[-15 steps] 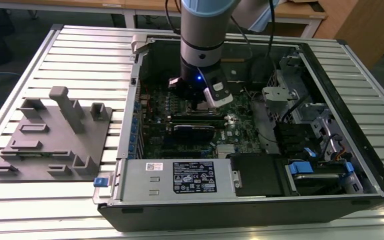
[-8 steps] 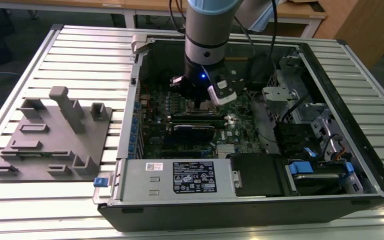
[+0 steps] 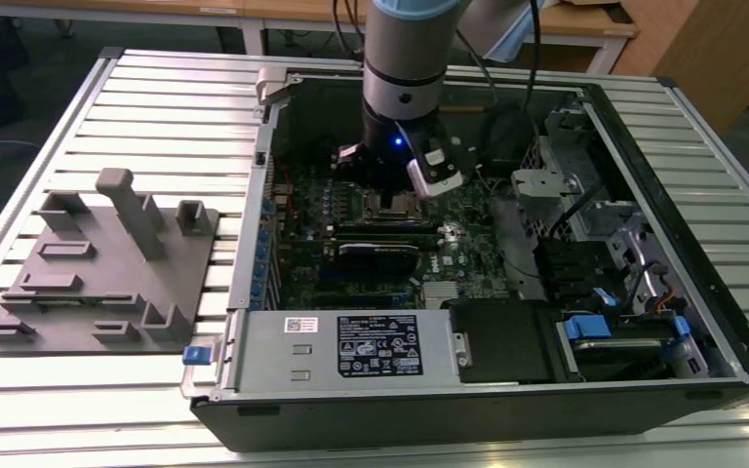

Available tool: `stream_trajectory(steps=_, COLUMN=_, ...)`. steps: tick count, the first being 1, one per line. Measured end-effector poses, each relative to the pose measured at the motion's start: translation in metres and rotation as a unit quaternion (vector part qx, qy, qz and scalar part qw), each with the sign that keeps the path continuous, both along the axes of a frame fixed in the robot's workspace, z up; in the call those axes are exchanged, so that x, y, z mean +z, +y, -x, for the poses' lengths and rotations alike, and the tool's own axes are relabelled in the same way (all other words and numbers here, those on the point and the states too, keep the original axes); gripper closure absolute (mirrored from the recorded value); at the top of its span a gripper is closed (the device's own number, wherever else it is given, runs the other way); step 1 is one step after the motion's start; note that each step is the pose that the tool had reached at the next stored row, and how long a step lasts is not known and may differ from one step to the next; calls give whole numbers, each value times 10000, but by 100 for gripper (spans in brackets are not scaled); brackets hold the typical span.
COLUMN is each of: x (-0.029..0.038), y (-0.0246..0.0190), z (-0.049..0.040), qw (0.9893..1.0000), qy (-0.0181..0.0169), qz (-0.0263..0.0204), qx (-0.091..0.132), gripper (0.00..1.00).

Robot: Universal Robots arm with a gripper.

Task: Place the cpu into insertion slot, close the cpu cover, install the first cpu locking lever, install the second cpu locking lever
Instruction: 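Install the second cpu locking lever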

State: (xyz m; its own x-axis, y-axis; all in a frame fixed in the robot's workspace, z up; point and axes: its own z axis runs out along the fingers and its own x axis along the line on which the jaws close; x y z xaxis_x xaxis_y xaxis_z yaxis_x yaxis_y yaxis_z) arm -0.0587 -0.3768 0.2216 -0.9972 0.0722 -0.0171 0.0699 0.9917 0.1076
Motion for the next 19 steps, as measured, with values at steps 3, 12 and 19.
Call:
stream_trajectory(steps=3, x=-3, y=21, z=-2, qw=10000, qy=0, qz=9, qx=0, gripper=90)
stream_trajectory(steps=12, x=-23, y=71, z=-84, qw=10000, qy=0, qz=9, qx=0, gripper=90)
stream_trajectory(steps=19, x=-29, y=96, z=-132, qw=10000, qy=0, qz=9, qx=7, gripper=90)
